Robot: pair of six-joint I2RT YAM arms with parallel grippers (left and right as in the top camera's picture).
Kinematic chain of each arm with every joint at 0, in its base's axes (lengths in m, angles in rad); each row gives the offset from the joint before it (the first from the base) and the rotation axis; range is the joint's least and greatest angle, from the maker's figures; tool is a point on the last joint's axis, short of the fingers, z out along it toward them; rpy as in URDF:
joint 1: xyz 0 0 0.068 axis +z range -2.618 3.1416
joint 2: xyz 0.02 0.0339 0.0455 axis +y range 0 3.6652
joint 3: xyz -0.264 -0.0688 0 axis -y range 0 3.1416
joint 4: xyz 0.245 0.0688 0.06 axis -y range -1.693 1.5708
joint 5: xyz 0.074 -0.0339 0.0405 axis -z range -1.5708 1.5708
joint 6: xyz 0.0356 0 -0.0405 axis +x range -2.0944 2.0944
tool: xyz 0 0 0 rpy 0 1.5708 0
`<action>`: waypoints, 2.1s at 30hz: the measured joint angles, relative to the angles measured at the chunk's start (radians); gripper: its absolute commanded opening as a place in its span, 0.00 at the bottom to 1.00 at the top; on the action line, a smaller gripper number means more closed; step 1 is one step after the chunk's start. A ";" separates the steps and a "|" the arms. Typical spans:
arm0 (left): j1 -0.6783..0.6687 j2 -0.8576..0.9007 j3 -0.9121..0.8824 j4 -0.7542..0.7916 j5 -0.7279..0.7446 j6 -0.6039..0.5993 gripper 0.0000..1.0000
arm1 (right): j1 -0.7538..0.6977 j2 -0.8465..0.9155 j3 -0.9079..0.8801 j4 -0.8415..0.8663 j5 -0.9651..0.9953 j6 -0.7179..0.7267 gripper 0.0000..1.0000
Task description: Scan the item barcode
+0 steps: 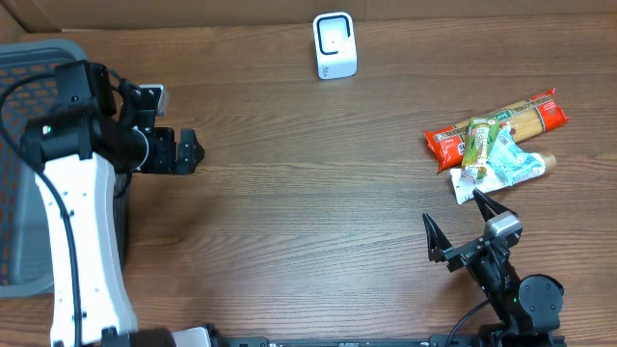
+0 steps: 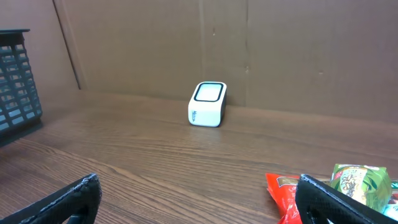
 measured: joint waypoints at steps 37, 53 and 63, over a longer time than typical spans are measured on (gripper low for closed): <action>-0.121 -1.069 -1.096 0.922 0.000 0.075 1.00 | 0.000 0.000 0.000 -0.002 0.000 0.000 1.00; -0.192 -1.357 -1.320 1.061 0.000 0.316 0.99 | 0.000 0.000 0.000 -0.002 0.000 0.000 1.00; -0.192 -1.407 -1.478 1.274 0.000 0.344 0.99 | 0.000 0.000 0.000 -0.002 0.000 0.000 1.00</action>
